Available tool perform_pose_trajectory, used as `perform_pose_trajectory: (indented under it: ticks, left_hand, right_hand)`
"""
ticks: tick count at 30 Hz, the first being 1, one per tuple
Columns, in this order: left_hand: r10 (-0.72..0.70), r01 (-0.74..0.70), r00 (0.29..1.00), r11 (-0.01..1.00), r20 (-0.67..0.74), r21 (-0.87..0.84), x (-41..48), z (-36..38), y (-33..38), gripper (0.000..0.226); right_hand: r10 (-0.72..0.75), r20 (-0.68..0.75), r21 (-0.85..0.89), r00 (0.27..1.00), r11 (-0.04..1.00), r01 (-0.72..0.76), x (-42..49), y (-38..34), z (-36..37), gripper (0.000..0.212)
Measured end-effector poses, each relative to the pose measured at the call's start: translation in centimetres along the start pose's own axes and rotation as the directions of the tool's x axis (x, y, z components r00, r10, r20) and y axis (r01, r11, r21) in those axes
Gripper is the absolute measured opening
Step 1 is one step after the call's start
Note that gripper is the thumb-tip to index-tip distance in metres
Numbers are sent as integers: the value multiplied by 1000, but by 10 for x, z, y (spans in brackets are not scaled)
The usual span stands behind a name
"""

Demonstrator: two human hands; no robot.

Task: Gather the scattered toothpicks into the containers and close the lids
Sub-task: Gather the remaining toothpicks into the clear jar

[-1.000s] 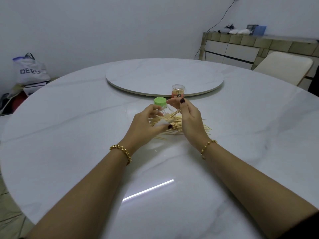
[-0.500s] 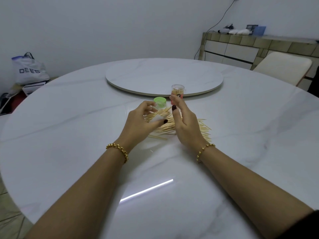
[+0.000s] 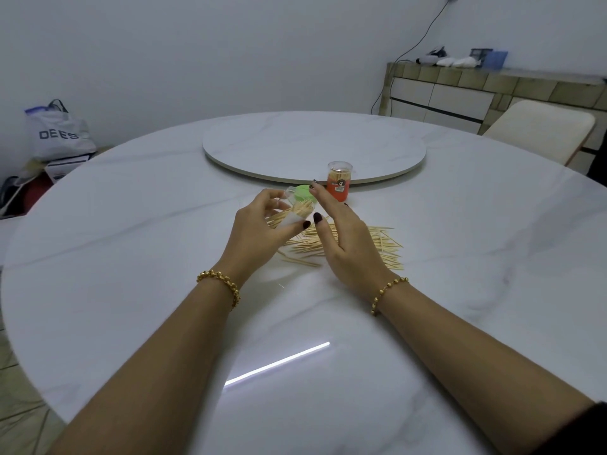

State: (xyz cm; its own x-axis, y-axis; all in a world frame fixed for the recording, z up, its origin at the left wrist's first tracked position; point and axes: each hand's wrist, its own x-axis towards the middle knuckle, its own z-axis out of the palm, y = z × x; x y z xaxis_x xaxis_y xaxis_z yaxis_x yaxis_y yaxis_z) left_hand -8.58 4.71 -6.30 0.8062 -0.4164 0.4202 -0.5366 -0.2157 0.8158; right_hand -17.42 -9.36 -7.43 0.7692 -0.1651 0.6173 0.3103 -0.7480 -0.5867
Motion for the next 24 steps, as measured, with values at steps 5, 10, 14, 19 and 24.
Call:
perform_pose_trajectory:
  ticks: [5, 10, 14, 19, 24]
  left_hand:
    - [5, -5, 1000, 1000, 13, 21, 0, -1, 0, 52]
    - [-29, 29, 1000, 999, 2, 34, 1, -6, -5, 45]
    - [-92, 93, 995, 995, -48, 35, 4, -17, -15, 47]
    - [-152, 155, 981, 988, -118, 14, 7, -30, -24, 47]
    - [-175, 177, 971, 984, -161, 0, 10, -38, -26, 48]
  right_hand:
    - [-5, 62, -77, 998, 997, 10, 2, 7, 3, 46]
    - [13, 59, -117, 998, 993, -6, 3, 8, 2, 46]
    - [170, 200, -278, 965, 954, -110, 8, 9, 5, 49]
    - [270, 452, -478, 850, 878, -25, 20, -2, 23, 57]
    - [333, 456, -605, 825, 796, 13, 39, -7, 54, 76]
